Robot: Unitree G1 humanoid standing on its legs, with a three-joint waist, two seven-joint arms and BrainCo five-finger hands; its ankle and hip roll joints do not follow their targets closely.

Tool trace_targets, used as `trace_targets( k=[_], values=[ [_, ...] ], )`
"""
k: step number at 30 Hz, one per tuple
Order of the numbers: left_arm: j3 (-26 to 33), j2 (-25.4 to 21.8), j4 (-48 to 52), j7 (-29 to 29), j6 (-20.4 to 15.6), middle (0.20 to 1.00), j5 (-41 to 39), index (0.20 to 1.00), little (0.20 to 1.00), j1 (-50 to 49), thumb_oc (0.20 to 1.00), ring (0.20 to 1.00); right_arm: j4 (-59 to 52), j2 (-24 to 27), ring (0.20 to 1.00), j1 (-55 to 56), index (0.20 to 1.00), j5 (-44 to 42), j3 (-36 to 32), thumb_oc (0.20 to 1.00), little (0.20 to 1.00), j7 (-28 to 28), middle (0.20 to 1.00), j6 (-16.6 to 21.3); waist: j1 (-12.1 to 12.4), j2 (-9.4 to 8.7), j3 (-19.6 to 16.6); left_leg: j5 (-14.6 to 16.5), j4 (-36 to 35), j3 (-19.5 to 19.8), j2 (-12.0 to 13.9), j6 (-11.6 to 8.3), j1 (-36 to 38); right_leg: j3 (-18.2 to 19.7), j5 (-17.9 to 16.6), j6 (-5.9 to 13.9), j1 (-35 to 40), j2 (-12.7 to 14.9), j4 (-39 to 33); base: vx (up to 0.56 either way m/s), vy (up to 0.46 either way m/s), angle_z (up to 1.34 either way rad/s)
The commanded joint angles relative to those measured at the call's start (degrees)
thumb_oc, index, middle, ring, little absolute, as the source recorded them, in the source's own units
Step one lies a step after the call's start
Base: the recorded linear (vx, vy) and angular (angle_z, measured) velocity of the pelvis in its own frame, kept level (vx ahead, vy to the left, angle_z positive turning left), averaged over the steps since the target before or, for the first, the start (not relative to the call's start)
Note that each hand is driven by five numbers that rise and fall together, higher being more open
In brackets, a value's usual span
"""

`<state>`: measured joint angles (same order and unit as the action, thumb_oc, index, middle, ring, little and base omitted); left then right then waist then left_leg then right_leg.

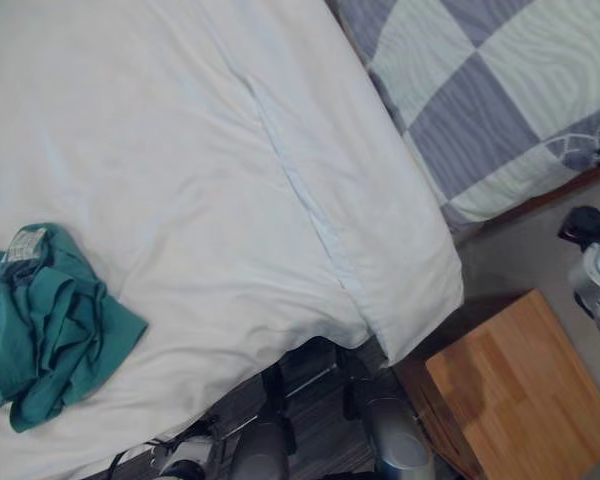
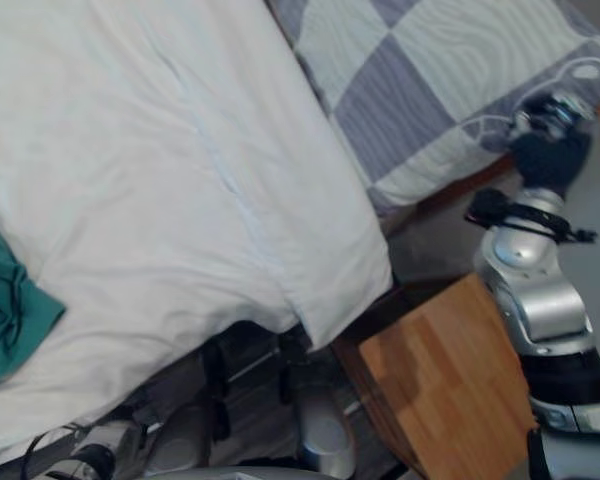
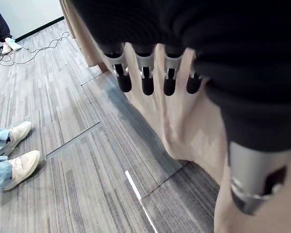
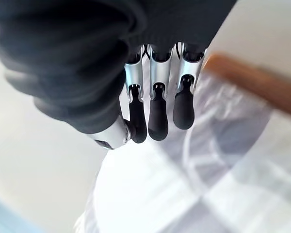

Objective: Tidy up the quilt and then pick up the clothes from the bed and put them into the laundry hamper.

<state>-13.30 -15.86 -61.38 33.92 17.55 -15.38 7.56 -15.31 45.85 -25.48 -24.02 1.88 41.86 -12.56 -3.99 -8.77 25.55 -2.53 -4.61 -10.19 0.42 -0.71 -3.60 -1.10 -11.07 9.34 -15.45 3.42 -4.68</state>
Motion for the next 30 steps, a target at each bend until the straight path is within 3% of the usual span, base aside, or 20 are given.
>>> trace_targets(
  k=[1, 6, 10, 13, 18, 24, 27, 30],
  values=[
    [-0.11, -0.40, -4.58, 2.54, 0.88, 1.000, -1.08, 1.000, 1.000, 1.79, 1.000, 1.000, -1.26, -1.70, 0.200, -5.15, 0.200, 8.17, 3.21, 0.200, 0.200, -3.30, 0.200, 1.30, 2.63, 3.23, 0.56, 3.97, -0.39, 4.71, -0.92, -0.44, -2.86, -0.90, 4.00, 2.40, 3.55, 4.43, 3.24, 0.02, -0.048, 0.15],
    [-2.90, 0.32, -5.59, 1.67, 0.42, 1.000, 0.03, 1.000, 1.000, 3.46, 1.000, 1.000, 4.77, -6.19, 0.200, -16.92, 0.200, 11.96, 11.57, 0.200, 0.200, -3.24, 0.200, -3.63, 5.19, 5.01, 1.79, 3.22, -0.39, 5.32, -1.06, -0.57, -4.22, -2.08, 4.25, 1.62, 3.48, 4.93, 3.02, 0.02, -0.113, 0.04],
    [-3.84, 0.59, -5.72, 0.52, 0.55, 1.000, 0.42, 1.000, 1.000, 3.83, 1.000, 1.000, 8.63, -7.79, 0.200, -22.36, 0.200, 11.96, 14.77, 0.200, 0.200, -3.70, 0.200, -3.44, 6.31, 5.94, 2.71, 2.79, -0.39, 6.03, -1.34, -0.55, -5.65, -2.07, 4.40, 1.21, 2.63, 4.93, 3.08, 0.00, -0.082, 0.25],
    [-4.92, 0.59, -5.93, -0.60, 0.15, 1.000, -0.17, 1.000, 1.000, 3.78, 1.000, 1.000, 8.19, -10.00, 0.200, -25.78, 0.200, 12.66, 17.79, 0.200, 0.200, -7.48, 0.200, -2.46, 7.28, 6.84, 3.50, 2.36, -0.39, 6.51, -1.65, -0.79, -6.45, -2.66, 4.93, 0.72, 2.16, 4.79, 3.40, 0.01, -0.015, 0.08],
    [-6.62, 1.10, -4.83, -0.29, -3.26, 1.000, 5.29, 1.000, 1.000, 5.45, 1.000, 1.000, 11.96, -14.11, 0.200, -28.94, 0.200, 16.96, 23.68, 0.200, 0.200, -9.20, 0.200, -5.97, 8.41, 7.74, 4.24, 1.74, -0.39, 6.66, -1.88, -1.04, -7.49, -2.79, 5.51, 0.47, 0.94, 5.08, 4.37, 0.03, 0.008, 0.02],
    [-8.20, 1.38, -4.19, -0.33, -2.57, 1.000, 0.63, 1.000, 1.000, 6.53, 1.000, 1.000, 26.12, -19.98, 0.200, -20.49, 0.200, 16.24, 25.99, 0.200, 0.200, -2.03, 0.200, -12.61, 6.82, 9.11, 4.25, 0.64, -0.39, 5.91, -1.62, -1.21, -12.67, -1.05, 5.10, 0.20, -4.67, 5.10, 5.13, 0.02, 0.029, 0.15],
    [-6.53, 1.86, -4.13, -0.72, -3.66, 1.000, 0.07, 1.000, 1.000, 5.38, 1.000, 1.000, 29.15, -20.08, 0.200, -12.40, 0.200, 16.18, 22.98, 0.200, 0.200, 1.74, 0.200, -12.22, 5.20, 9.46, 4.25, 0.65, -0.39, 4.95, -1.45, -1.07, -14.42, 0.03, 4.56, 0.28, -6.73, 5.12, 5.00, 0.01, 0.097, 0.08],
    [-5.17, 1.73, -2.63, -1.44, -4.82, 1.000, 0.21, 1.000, 1.000, 3.81, 1.000, 1.000, 32.78, -17.82, 0.200, 0.06, 0.200, 20.95, 16.73, 0.200, 0.200, 5.78, 0.200, -11.87, 2.02, 10.21, 4.25, 0.43, -0.39, 3.66, -1.35, -0.82, -16.64, 2.33, 3.66, 0.40, -9.83, 4.80, 5.00, 0.00, 0.113, 0.05]
  ],
)
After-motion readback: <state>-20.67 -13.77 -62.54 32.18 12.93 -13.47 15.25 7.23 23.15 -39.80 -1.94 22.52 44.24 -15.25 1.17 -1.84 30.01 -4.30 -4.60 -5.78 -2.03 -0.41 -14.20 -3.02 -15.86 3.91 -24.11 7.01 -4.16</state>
